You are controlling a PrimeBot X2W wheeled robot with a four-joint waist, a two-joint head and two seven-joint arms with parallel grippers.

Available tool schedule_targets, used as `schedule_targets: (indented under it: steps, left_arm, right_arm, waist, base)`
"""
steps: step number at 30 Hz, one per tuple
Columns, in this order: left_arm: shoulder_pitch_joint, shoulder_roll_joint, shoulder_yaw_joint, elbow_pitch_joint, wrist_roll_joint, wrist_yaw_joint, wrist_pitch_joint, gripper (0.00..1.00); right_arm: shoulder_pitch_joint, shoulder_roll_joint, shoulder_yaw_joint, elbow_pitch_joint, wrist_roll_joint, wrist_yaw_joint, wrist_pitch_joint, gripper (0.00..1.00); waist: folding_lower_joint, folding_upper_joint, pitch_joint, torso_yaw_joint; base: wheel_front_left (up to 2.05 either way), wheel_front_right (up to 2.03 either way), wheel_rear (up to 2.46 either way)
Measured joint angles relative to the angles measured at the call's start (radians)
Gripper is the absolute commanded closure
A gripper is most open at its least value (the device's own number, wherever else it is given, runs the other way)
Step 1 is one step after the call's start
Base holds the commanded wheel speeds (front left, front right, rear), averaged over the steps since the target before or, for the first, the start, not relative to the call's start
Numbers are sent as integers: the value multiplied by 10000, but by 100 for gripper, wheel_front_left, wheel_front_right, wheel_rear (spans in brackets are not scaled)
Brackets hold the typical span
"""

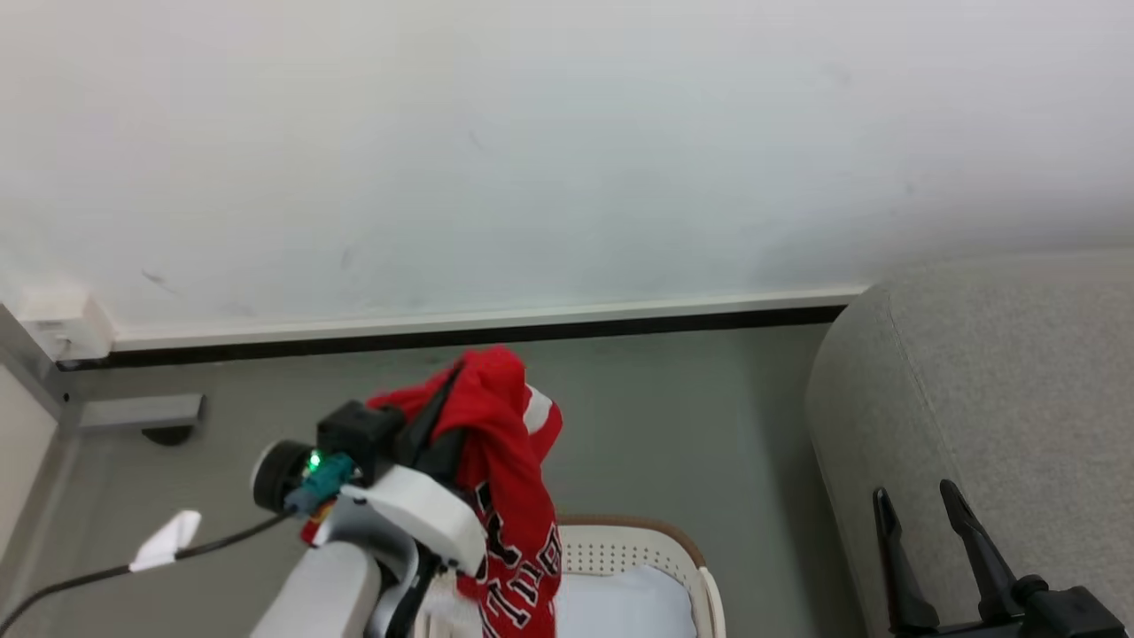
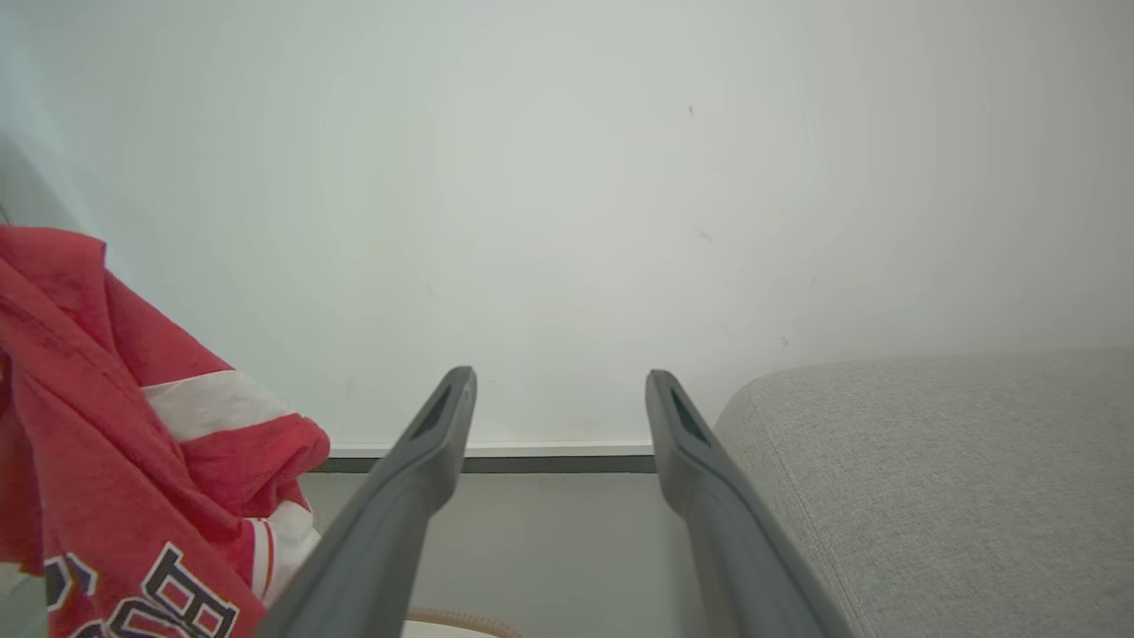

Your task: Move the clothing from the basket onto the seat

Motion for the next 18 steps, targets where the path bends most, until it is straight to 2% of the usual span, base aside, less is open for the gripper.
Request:
schedule_targets:
  steps: [8, 18]
  left_arm:
    - [-379, 330, 485, -2004, -313, 263, 897, 100]
    - [-1616, 681, 941, -3049, -554, 366, 1753, 100]
  right_arm:
    - [82, 0, 136, 19, 8, 0, 0, 0]
    - [157, 0, 416, 88, 71, 0, 0, 0]
  waist:
    - [1, 0, -364, 49]
    - [3, 0, -623, -263]
  base:
    - [0, 0, 0]
    - [0, 0, 0]
